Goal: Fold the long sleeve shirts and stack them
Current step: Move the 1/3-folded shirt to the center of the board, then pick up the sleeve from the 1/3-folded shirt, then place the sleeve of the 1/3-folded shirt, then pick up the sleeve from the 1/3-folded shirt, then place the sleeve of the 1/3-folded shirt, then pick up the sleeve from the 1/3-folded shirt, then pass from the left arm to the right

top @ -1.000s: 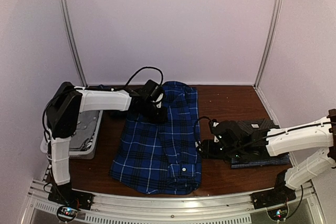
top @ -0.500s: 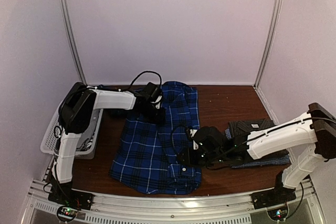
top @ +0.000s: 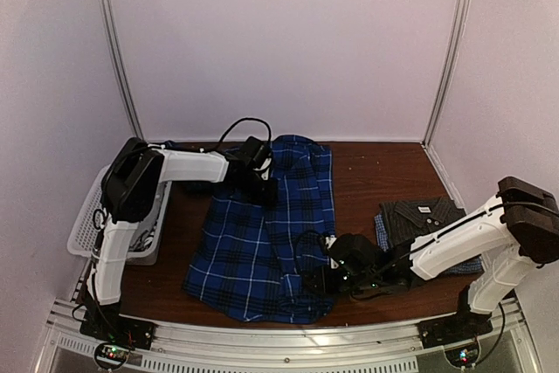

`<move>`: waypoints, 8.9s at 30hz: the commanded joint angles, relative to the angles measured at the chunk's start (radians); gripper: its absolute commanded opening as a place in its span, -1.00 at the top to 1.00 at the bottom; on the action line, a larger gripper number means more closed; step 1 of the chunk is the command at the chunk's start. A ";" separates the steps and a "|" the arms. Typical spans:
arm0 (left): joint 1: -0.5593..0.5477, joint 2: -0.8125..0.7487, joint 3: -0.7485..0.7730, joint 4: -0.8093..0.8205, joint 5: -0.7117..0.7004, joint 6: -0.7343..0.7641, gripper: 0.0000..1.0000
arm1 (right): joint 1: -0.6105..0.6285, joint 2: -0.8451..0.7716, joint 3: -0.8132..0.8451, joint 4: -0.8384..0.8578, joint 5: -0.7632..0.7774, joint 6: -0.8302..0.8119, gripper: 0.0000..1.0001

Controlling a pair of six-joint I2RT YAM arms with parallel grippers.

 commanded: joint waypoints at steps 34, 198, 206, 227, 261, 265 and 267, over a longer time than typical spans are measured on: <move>0.011 -0.203 0.041 -0.057 -0.062 -0.065 0.24 | -0.145 -0.367 0.026 -0.313 0.123 -0.114 0.17; -0.164 -0.716 -0.865 0.320 0.411 0.175 0.16 | -0.218 -0.190 0.162 -0.057 0.078 -0.275 -0.43; -0.162 -0.831 -0.895 0.199 0.172 0.059 0.06 | -0.186 -0.082 0.225 -0.106 0.079 -0.308 -0.40; -0.161 -0.578 -0.703 0.155 0.033 -0.084 0.30 | -0.157 -0.001 0.267 -0.109 0.087 -0.306 -0.37; -0.003 -0.842 -0.743 0.303 0.436 0.081 1.00 | -0.177 0.018 0.081 0.421 -0.231 -0.173 -0.89; 0.009 -0.844 -0.742 0.331 0.461 0.066 1.00 | -0.177 0.078 0.094 0.555 -0.268 -0.093 -0.90; 0.013 -0.843 -0.741 0.347 0.473 0.055 1.00 | -0.175 0.116 0.106 0.600 -0.275 -0.057 -0.91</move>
